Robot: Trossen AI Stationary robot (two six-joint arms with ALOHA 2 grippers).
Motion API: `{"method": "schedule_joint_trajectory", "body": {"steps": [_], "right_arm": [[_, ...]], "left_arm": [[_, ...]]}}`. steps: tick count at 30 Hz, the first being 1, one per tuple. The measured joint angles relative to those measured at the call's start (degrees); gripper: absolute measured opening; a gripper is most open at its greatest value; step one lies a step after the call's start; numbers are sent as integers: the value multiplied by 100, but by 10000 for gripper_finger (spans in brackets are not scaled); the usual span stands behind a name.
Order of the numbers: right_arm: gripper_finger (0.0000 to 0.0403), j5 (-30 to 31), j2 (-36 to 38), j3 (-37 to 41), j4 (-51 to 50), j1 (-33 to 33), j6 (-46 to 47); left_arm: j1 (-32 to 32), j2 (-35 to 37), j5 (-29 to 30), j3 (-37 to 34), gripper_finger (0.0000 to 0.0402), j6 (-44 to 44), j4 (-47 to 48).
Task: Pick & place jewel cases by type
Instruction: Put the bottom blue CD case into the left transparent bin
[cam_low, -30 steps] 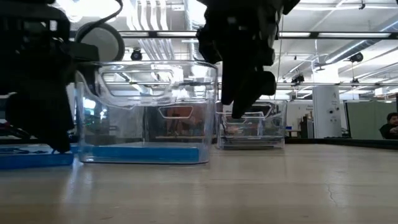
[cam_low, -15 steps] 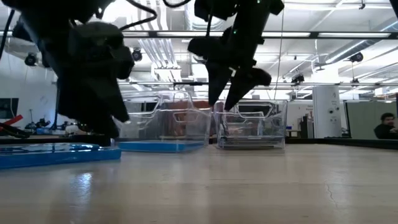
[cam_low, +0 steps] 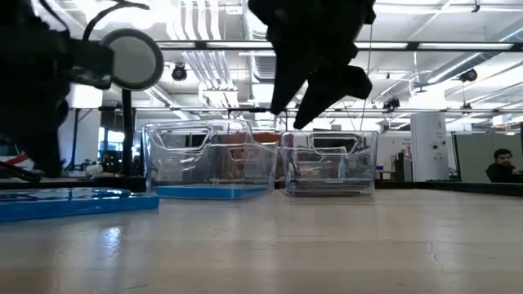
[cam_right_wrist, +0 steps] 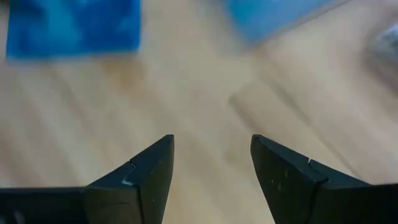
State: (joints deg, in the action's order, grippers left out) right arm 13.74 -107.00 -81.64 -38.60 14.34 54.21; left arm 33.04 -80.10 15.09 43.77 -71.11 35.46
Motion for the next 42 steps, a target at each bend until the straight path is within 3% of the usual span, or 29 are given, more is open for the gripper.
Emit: {"method": "schedule_joint_trajectory", "body": {"steps": [3,7,13,19,23,27,31,34,38,42], "right_arm": [[208,754,0,159,316,80,672],[208,845,0,398,991,108,1107],[207,107,0,672,1285,231,1414],[206,-654,0,1147,1385,621,2039],[206,-907,0,1718,2439,748,2870],[206,-831,0,2100,3701,742,3283],[206,-635,0,2148,3958,742,3386],[206,-623,0,2119,3892,740,3341],[206,-627,0,2135,3897,742,3322],[206,-879,0,2223,3896,770,3579]], "left_arm": [[28,-329,2,-2,213,-116,-62],[30,-805,118,23,213,-122,-569],[16,-1339,152,197,213,-105,-2211],[-32,-1229,1061,660,213,327,-2250],[-29,-1048,952,1016,213,553,-1178],[104,-1055,865,1185,213,-25,454],[116,-1072,715,904,213,-457,802],[109,-1070,416,613,213,-682,407],[114,-1042,2,156,213,-959,-892],[120,-1047,119,-9,213,-1254,-1645]]}}
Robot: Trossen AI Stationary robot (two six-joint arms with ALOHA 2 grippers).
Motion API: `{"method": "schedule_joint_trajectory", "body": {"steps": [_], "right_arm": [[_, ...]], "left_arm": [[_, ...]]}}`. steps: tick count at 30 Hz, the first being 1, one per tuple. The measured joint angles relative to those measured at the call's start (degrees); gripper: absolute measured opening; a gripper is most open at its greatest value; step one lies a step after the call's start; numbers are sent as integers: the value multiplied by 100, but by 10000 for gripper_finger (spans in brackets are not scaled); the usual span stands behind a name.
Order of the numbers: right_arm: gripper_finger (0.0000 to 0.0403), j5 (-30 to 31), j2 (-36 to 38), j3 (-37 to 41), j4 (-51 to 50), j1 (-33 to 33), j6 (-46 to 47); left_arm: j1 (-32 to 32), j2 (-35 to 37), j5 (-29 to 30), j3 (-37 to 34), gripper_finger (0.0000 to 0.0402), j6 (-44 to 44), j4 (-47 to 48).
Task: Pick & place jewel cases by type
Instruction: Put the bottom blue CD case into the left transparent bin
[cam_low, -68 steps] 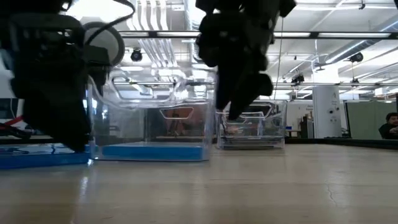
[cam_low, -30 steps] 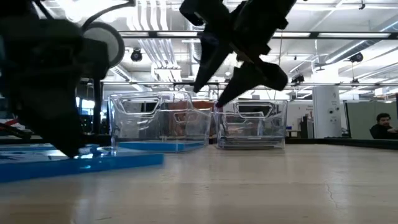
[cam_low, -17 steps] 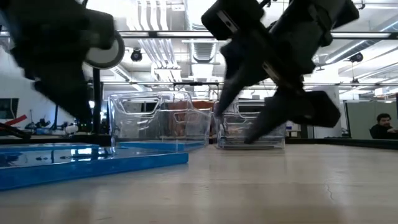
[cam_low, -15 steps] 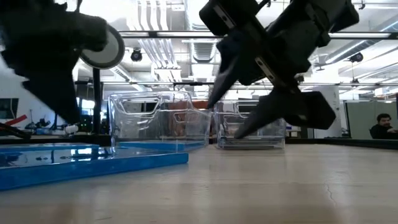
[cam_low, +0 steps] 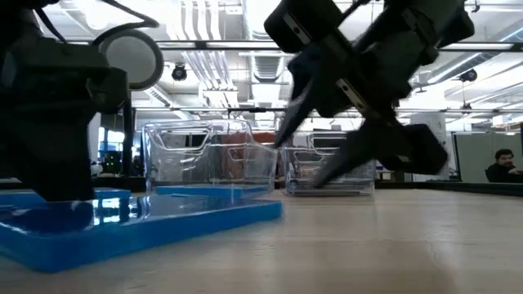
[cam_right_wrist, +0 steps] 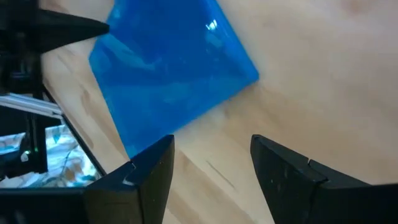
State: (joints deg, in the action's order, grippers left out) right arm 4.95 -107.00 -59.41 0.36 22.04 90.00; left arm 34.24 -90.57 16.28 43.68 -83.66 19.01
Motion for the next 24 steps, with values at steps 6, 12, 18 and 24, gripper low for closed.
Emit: {"method": "schedule_joint_trajectory", "body": {"steps": [6,12,18,24], "right_arm": [[206,-97,0,174,-5,178,466],[206,-49,0,277,-7,194,561],[206,-48,0,307,0,184,574],[206,-80,0,327,-8,196,599]], "left_arm": [[-4,-31,-27,100,213,-42,-408],[16,-398,-320,118,213,256,-1485],[-26,-652,177,504,213,482,-1589],[-86,-249,502,1014,213,1202,-396]]}}
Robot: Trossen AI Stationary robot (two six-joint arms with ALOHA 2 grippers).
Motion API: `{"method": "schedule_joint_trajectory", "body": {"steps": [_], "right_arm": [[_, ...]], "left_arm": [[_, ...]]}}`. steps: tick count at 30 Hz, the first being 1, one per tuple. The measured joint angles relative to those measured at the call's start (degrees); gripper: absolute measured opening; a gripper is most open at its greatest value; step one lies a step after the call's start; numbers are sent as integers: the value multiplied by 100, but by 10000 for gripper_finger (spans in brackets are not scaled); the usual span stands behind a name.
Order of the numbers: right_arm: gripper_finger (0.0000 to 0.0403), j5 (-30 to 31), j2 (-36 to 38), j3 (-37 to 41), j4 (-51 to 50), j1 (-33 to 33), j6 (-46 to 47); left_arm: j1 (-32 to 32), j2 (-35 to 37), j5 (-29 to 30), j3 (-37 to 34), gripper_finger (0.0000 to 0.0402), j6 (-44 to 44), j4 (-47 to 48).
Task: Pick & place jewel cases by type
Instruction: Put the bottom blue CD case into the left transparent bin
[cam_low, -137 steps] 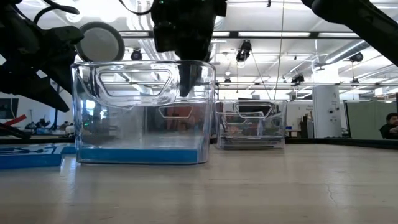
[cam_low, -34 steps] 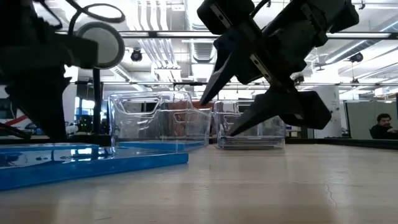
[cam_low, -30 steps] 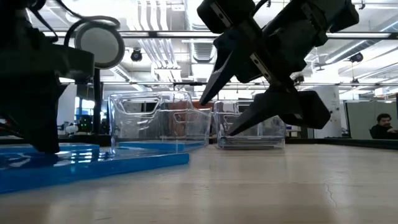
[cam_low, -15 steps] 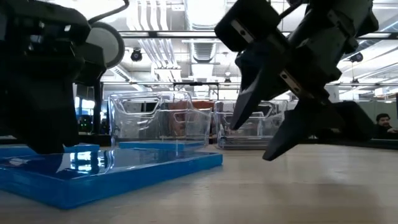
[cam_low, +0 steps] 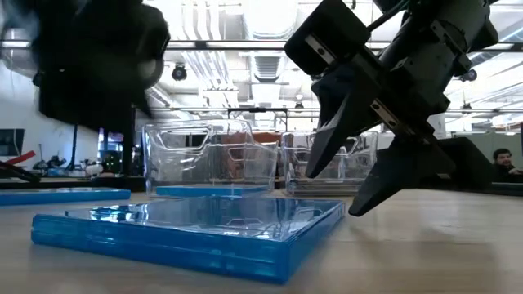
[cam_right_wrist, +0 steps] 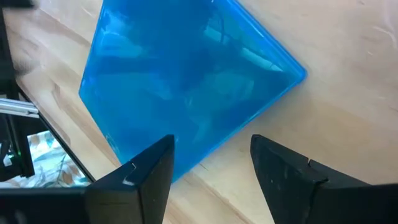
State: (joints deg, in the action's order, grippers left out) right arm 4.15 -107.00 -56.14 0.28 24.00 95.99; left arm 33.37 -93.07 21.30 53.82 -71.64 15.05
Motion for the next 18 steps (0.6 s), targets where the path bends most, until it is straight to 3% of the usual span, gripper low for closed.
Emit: {"method": "schedule_joint_trajectory", "body": {"steps": [3,11,18], "right_arm": [[206,-16,0,0,-2,-2,4],[206,287,-2,17,-34,-28,-156],[205,357,15,-7,-712,-102,20]], "left_arm": [[60,-56,-458,-13,213,-54,739],[44,-578,-837,-159,213,-79,-488],[33,-1240,-1129,21,213,-62,-1254]]}}
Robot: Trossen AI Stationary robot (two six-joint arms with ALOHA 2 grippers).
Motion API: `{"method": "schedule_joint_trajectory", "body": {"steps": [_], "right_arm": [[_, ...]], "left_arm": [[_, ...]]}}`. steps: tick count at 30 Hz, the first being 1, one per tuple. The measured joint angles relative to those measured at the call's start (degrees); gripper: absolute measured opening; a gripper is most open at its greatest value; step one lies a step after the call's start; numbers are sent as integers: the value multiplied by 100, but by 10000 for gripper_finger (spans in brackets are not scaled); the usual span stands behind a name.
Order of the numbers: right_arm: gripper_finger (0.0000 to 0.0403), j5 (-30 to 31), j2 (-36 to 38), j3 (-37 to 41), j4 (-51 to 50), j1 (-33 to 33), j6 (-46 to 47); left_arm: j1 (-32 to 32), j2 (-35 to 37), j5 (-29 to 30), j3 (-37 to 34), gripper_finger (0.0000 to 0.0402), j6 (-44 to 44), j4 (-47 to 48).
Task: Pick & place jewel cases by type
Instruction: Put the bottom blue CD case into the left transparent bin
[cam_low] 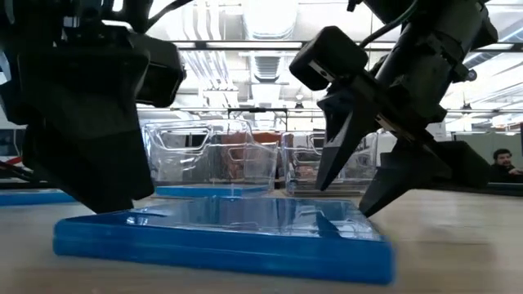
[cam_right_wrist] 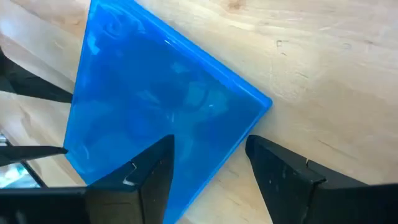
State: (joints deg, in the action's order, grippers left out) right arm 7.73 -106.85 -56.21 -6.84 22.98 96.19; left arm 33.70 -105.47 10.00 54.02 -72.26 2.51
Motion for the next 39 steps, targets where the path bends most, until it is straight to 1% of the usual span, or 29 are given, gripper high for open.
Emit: {"method": "schedule_joint_trajectory", "body": {"steps": [2,6,10,12,16,20,22,25,27,29,30,33,35,37,39], "right_arm": [[205,0,0,6,-33,0,-132],[205,-2,0,12,-27,-11,-211],[205,-2,-3,57,351,-11,-253],[206,-28,-54,58,935,-17,-533],[206,-194,73,18,1540,-22,-1249],[206,-232,190,-63,1499,-14,-1710],[206,-244,232,-66,1445,-32,-1747],[201,-382,243,-63,1358,-48,-1310],[188,-512,188,-55,1332,-62,-1117],[164,-680,175,-44,1291,-90,-1054],[149,-763,175,-39,1285,-107,-1026],[96,-723,201,-3,1271,-141,-909],[60,-573,258,7,1219,-146,-708],[28,-463,408,9,1127,-142,-602],[15,-398,589,12,1097,-140,-645]], "left_arm": [[-32,-80,-45,41,213,15,-78],[-142,-168,-97,38,213,261,-575],[-353,-250,-210,35,213,557,-867],[-423,-268,-279,35,213,722,-916],[-458,-274,-355,28,213,1004,-869],[-462,-276,-367,28,213,1103,-776],[-473,-276,-350,28,213,1097,-755],[-473,-254,-184,21,213,1085,-746],[-473,-231,46,21,213,1117,-706],[-473,-188,311,14,213,1216,-679],[-476,-143,421,11,213,1248,-644],[-500,50,643,-7,213,1390,-378],[-504,268,690,-20,214,1409,65],[-447,575,812,-27,214,1364,723],[-325,992,1051,-27,214,1220,1405]]}}
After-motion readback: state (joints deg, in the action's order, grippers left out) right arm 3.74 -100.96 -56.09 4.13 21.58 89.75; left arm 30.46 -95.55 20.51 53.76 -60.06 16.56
